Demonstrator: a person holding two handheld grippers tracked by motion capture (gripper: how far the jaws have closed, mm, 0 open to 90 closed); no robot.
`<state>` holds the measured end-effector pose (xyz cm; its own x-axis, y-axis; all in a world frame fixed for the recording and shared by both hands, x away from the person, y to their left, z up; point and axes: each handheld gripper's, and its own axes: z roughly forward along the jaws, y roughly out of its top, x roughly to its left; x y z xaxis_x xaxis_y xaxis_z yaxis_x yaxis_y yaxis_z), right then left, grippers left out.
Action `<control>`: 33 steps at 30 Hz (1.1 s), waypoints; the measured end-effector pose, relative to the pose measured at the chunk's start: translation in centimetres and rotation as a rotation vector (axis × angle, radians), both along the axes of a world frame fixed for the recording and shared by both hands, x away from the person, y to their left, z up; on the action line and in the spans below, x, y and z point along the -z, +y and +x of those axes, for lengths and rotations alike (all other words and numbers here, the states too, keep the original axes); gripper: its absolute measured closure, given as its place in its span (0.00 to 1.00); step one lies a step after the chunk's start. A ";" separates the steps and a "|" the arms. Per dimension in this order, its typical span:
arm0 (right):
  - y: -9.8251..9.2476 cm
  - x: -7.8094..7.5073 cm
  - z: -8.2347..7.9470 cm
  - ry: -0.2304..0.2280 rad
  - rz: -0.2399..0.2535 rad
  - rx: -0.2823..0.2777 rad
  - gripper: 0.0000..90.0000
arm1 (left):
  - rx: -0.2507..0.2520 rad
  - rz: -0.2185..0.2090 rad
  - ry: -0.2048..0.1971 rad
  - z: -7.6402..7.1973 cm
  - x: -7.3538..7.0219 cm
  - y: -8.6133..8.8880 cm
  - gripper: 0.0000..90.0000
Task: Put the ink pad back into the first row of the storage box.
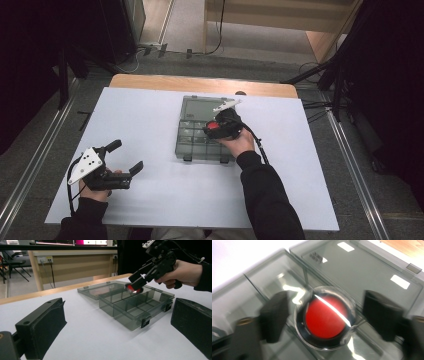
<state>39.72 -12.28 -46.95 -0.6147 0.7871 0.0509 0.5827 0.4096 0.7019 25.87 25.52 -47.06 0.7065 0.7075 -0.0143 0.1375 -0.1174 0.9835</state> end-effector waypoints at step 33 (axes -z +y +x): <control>-7.2 -2.9 -8.4 -0.092 0.087 0.088 0.00 | 0.004 0.004 0.002 -0.1 0.0 -0.3 0.00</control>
<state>31.32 -19.50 -44.06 -0.5484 0.8334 0.0678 0.5455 0.2951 0.7845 25.77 25.26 -47.08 0.7091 0.7050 -0.0132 0.1392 -0.1216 0.9828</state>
